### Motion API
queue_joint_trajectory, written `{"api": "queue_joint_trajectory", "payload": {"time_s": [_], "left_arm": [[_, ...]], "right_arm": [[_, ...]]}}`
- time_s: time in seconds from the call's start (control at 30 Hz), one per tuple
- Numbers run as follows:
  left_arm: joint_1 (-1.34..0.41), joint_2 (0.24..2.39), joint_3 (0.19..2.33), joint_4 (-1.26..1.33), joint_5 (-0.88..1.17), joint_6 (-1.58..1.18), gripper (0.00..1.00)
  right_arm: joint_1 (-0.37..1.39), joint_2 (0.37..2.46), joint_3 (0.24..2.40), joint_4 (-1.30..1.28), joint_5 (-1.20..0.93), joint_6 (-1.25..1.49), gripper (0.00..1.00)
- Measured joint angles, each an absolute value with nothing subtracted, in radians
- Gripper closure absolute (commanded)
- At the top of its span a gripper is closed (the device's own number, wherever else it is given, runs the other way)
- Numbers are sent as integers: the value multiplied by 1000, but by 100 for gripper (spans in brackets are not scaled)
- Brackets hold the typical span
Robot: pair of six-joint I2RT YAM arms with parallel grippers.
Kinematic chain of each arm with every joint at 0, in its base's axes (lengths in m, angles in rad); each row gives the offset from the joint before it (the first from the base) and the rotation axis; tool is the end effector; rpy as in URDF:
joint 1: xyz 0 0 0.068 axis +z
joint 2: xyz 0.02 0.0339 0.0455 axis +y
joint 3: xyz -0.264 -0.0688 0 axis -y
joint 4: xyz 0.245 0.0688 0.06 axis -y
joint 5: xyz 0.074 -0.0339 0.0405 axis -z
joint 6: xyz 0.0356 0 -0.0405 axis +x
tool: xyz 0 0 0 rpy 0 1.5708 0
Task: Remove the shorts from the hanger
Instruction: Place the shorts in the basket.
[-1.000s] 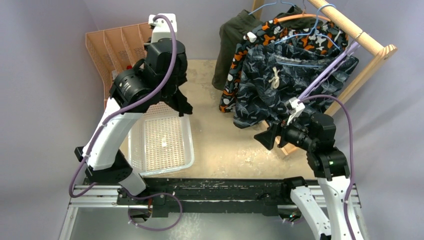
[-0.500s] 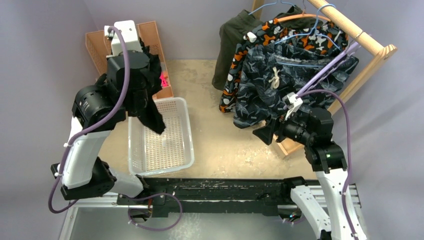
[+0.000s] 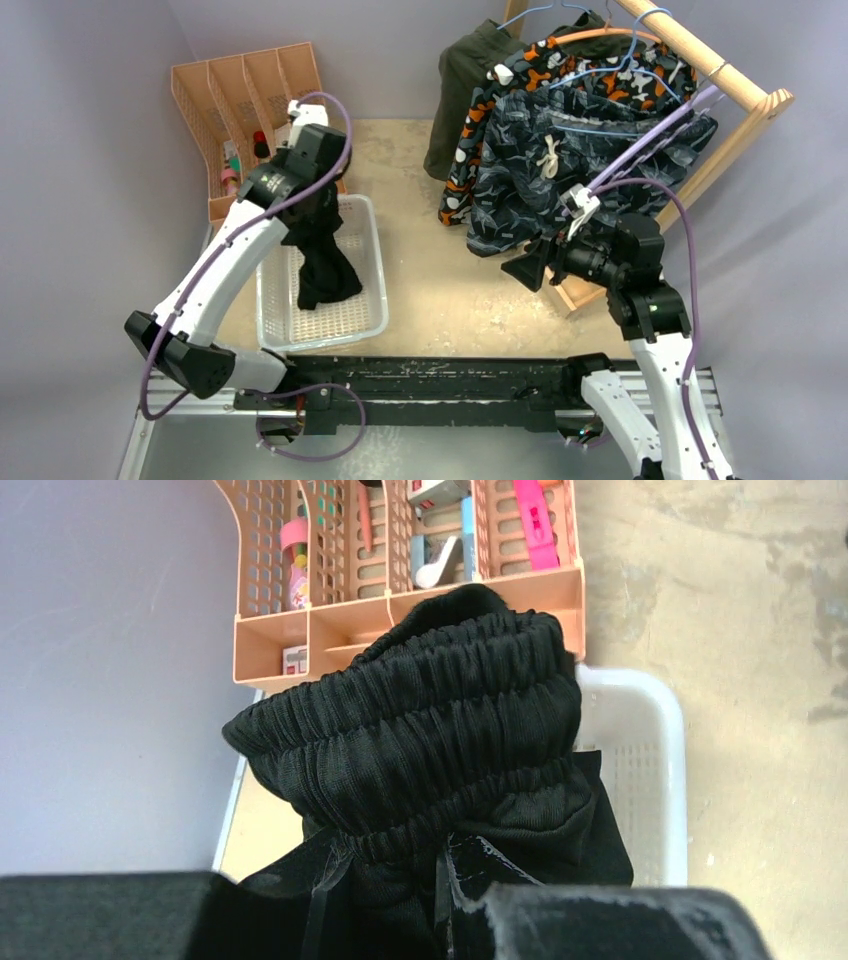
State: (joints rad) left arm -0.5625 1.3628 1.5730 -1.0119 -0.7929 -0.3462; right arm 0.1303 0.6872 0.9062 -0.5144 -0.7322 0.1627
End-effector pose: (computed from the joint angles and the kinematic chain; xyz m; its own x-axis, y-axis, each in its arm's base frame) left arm 0.2347 -0.1180 0.4105 -0.5565 0.0694 -0.8279 -0.2484 0.9370 0.2455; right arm 0.1339 0.0415 0.3635 -0.4032 0.0687 -0.9125 -0.6744 0.6518 0.3470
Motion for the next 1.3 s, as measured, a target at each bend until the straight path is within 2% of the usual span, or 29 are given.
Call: {"api": "queue_joint_trajectory", "payload": {"time_s": [0.13, 0.27, 0.4, 0.47, 0.5, 0.53, 0.63, 0.7, 0.77, 1.03, 1.1, 1.13, 1.23, 1.3], "left_arm": [[-447, 1382, 1587, -957, -682, -326, 100], [-440, 1383, 1582, -905, -626, -322, 100], [-440, 1346, 1418, -807, -612, -360, 98], [-439, 1325, 1280, -770, -602, -392, 85], [-439, 1327, 1227, -767, -596, -409, 76], [-439, 1335, 1194, -767, -591, -419, 65], [-438, 1382, 1161, -783, -592, -444, 42], [-438, 1397, 1170, -783, -601, -460, 32], [-437, 1396, 1199, -793, -606, -470, 27], [-434, 1308, 1357, -795, -579, -479, 24], [-434, 1280, 1381, -793, -570, -479, 28], [-434, 1268, 1383, -793, -564, -479, 32], [-433, 1245, 1371, -783, -531, -479, 64], [-433, 1246, 1343, -769, -501, -478, 76]], "right_arm": [[131, 702, 902, -519, -722, 152, 20], [131, 731, 902, -526, -718, 150, 19], [131, 732, 896, -512, -727, 153, 19], [131, 727, 874, -490, -729, 159, 19], [131, 727, 864, -487, -729, 162, 19], [131, 727, 859, -486, -728, 164, 18], [131, 728, 854, -486, -723, 164, 17], [131, 722, 854, -487, -722, 163, 16], [131, 712, 854, -490, -720, 162, 16], [132, 705, 854, -496, -689, 163, 17], [132, 707, 854, -496, -686, 163, 17], [132, 707, 854, -496, -682, 163, 17], [132, 707, 854, -496, -673, 164, 18], [132, 707, 854, -495, -671, 164, 18]]}}
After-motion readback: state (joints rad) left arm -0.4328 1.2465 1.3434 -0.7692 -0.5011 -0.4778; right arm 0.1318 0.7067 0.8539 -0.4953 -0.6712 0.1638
